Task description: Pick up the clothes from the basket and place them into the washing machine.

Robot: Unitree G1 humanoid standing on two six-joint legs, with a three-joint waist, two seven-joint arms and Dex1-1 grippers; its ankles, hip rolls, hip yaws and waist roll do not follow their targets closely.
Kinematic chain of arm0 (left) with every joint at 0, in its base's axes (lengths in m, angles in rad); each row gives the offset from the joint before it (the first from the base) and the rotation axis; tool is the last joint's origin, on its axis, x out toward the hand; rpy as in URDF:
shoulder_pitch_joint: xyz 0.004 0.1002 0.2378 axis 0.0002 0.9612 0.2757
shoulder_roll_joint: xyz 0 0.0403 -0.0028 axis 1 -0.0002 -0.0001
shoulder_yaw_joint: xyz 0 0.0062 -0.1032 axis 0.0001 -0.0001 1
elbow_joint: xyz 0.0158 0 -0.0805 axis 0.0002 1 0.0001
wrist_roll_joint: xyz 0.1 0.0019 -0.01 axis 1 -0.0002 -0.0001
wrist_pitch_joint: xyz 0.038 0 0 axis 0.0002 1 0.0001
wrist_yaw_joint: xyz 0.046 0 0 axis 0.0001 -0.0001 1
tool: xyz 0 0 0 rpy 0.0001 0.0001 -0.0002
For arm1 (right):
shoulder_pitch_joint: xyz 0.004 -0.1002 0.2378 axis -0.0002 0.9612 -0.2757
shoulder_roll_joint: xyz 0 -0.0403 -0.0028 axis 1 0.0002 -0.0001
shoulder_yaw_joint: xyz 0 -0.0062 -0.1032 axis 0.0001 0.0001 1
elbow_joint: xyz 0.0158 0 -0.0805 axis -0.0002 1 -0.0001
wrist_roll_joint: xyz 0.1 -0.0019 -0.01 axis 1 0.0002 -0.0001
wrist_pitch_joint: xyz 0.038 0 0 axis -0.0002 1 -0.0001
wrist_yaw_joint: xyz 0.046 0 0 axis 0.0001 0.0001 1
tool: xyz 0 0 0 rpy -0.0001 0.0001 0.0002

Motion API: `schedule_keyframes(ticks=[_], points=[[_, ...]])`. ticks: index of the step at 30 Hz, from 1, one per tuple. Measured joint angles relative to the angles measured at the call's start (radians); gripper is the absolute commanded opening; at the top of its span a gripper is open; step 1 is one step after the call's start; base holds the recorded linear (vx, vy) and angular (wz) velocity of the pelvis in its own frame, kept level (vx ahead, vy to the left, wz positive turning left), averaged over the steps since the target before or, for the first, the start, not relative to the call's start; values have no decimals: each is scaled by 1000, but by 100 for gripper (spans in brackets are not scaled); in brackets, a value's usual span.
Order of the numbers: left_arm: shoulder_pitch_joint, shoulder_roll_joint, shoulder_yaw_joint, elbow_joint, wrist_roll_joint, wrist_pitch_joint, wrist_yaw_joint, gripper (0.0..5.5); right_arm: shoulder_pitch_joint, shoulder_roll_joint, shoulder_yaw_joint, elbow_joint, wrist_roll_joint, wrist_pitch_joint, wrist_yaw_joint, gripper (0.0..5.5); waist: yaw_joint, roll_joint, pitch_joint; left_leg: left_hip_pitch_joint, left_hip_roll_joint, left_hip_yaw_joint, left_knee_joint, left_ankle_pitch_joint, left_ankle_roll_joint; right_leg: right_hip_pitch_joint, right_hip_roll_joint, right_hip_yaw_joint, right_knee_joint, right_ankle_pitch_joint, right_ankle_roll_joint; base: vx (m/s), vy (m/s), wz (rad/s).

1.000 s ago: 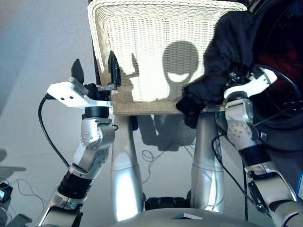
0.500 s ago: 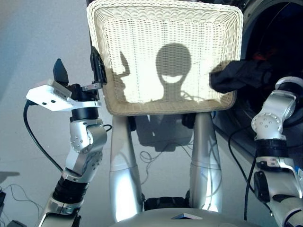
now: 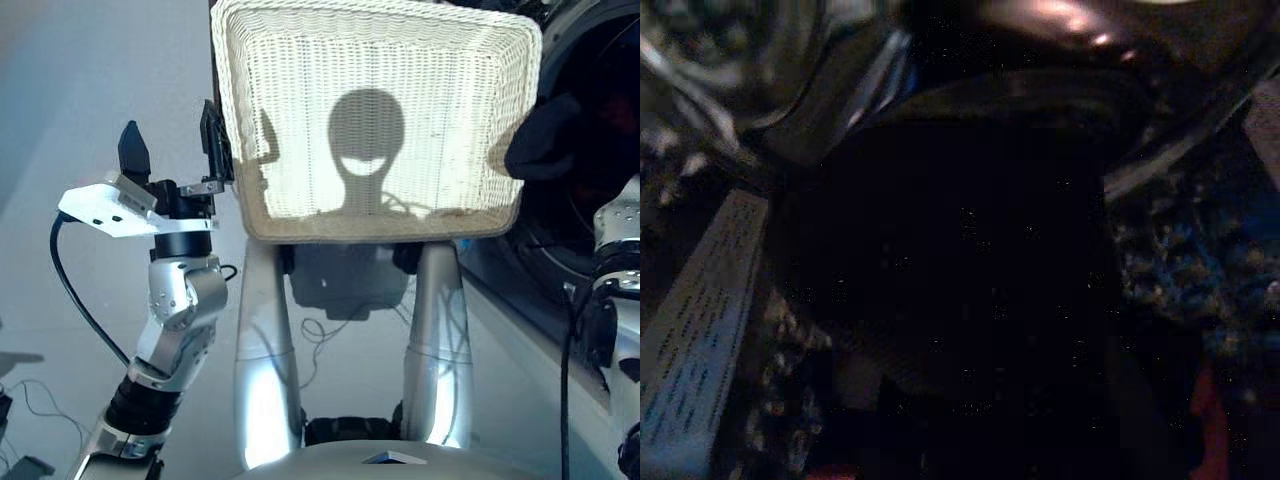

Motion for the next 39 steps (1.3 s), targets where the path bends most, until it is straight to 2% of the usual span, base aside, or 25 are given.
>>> schedule_keyframes(ticks=[1, 5, 6, 7, 16, 20, 25, 27, 30, 35, 39], points=[[0, 3, 0, 0, 0, 0, 1, 550, -3, -7, -7, -1, 2, -1, -9, 0, 0, 0, 0, -2, -3, 2, 1, 3, 5, -2, 1, 3, 1, 4, -2, -55, -2, -2], [-4, 20, 0, 0, 3, 0, 11, 550, -16, -16, -12, -1, 3, -2, -70, 0, 0, 0, 0, -3, -5, 9, 2, -2, 5, -4, -2, 11, 0, 4, 3, 0, 0, 0], [-7, 19, -1, 0, 4, 0, 13, 550, -19, -16, -12, -1, -2, -2, -84, 429, -1, 0, 0, -3, -5, 10, 2, -2, 5, -4, -2, 11, 0, 4, 3, 0, 0, 0], [-12, 20, -2, 0, 5, 0, 13, 550, -21, -17, -12, -1, -6, -2, -91, 550, 0, 0, 0, -2, -5, 10, 2, -2, 5, -4, -2, 11, 0, 4, 3, 0, 0, 0], [-41, 13, -33, 0, 6, 0, 15, 550, -23, -15, 18, -39, -33, 10, -61, 550, -3, 0, 0, 4, -2, 18, 0, -1, 6, -4, 1, 14, -1, 5, 1, 0, 0, 0], [-43, -26, -42, 2, 4, 0, 12, 550, 67, 34, 67, -298, -115, 9, -58, 550, -6, 1, 0, 28, 9, 20, -23, 1, 8, 12, 5, 15, -19, 10, -5, 0, 0, 0], [-55, -66, -53, 23, 4, 3, 6, 550, 231, 137, 126, -508, -258, 21, -65, 550, -42, 1, 0, 87, 14, 22, -87, 6, -4, 58, 18, 10, -70, 20, -10, 0, 0, 0], [-61, -77, -53, 55, 4, 8, -4, 550, 305, 193, 188, -577, -355, 47, -33, 550, -61, 1, 0, 113, 23, 20, -117, 13, -16, 81, 24, -2, -95, 25, -18, 0, 0, 0], [-60, -112, -63, 121, 3, 24, -13, 550, 429, 278, 312, -694, -488, 95, 44, 550, -59, 1, 0, 184, 33, 19, -176, 22, -29, 147, 31, -20, -140, 30, -29, 0, 0, 0], [-50, -145, -69, 280, 0, 45, -61, 550, 553, 321, 465, -751, -659, 179, 177, 550, -54, 0, -2, 345, 29, 15, -317, 64, -32, 304, 20, -55, -244, 38, -43, 98, -21, 107], [-15, -164, -58, 486, -23, 53, -136, 550, 623, 323, 533, -739, -751, 219, 269, 550, -54, -2, -1, 504, 29, 21, -437, 91, -36, 457, 16, -78, -335, 43, -41, 128, -23, 41]])
